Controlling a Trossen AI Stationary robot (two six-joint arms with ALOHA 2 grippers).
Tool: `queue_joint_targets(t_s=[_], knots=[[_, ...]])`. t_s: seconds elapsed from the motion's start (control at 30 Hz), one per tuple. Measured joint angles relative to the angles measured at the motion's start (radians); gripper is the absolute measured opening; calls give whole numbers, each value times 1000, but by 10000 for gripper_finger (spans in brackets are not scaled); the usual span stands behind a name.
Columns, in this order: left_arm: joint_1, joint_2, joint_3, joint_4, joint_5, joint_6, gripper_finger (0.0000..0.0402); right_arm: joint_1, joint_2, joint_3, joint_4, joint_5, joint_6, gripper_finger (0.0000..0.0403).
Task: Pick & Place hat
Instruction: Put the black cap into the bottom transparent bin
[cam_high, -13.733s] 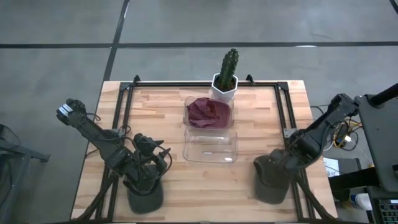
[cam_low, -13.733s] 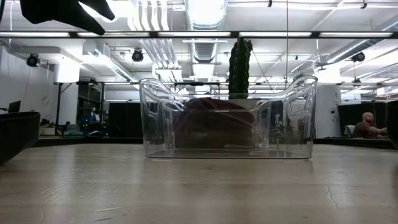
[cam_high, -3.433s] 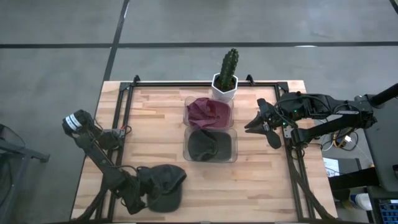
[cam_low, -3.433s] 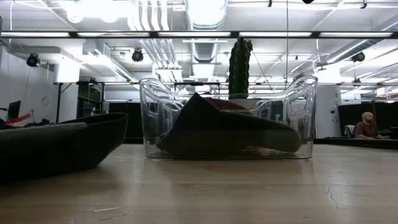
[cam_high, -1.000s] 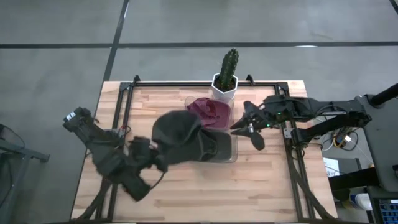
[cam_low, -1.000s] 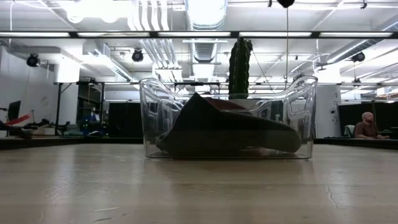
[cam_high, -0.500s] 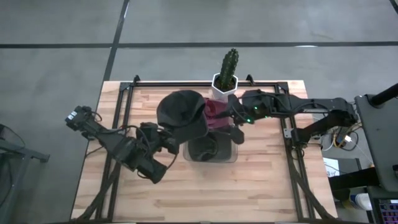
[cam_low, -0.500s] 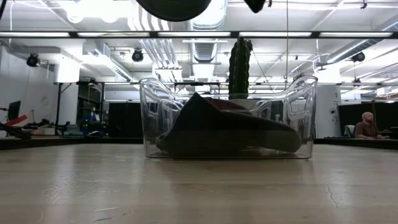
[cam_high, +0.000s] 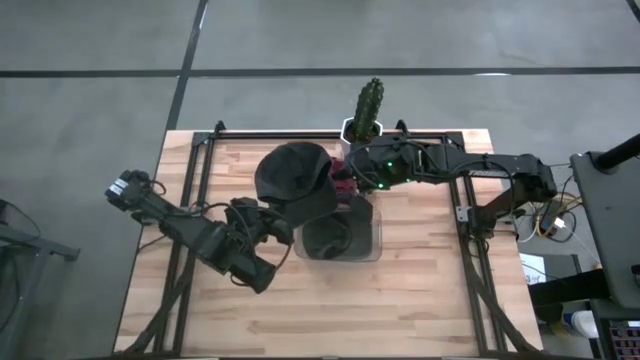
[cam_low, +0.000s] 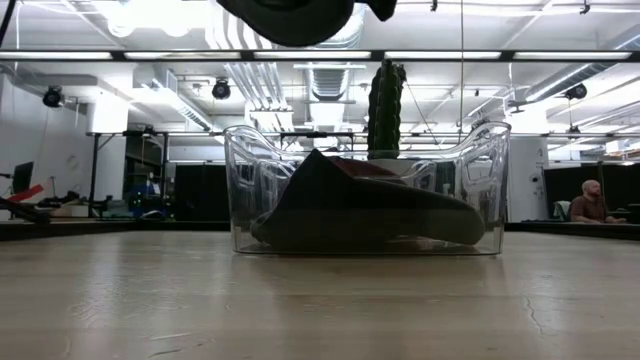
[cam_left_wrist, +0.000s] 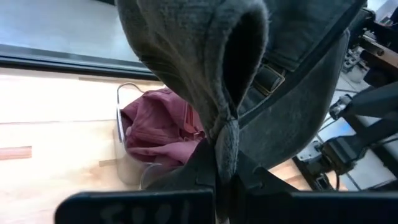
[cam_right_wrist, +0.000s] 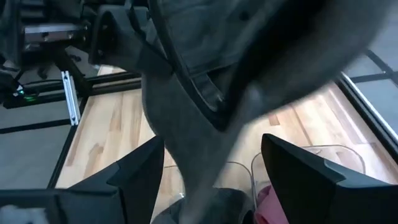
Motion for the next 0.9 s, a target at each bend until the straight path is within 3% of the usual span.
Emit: queue_joint_targets(t_s=[0.13,0.23,0.5,0.73,0.9], knots=[[8,1,-17,59,-9,25,5,-5,27,10,-2,31,24,240],[8,1,-21,77,-13,34,5,-7,40,10,-5,66,31,200],[9,1,-28,89,-24,34,6,-10,50,10,-3,82,20,24],[9,1,-28,90,-8,88,36,-10,33,10,-21,103,11,12],[9,1,-28,92,75,244,40,-10,30,15,-75,106,-1,11]])
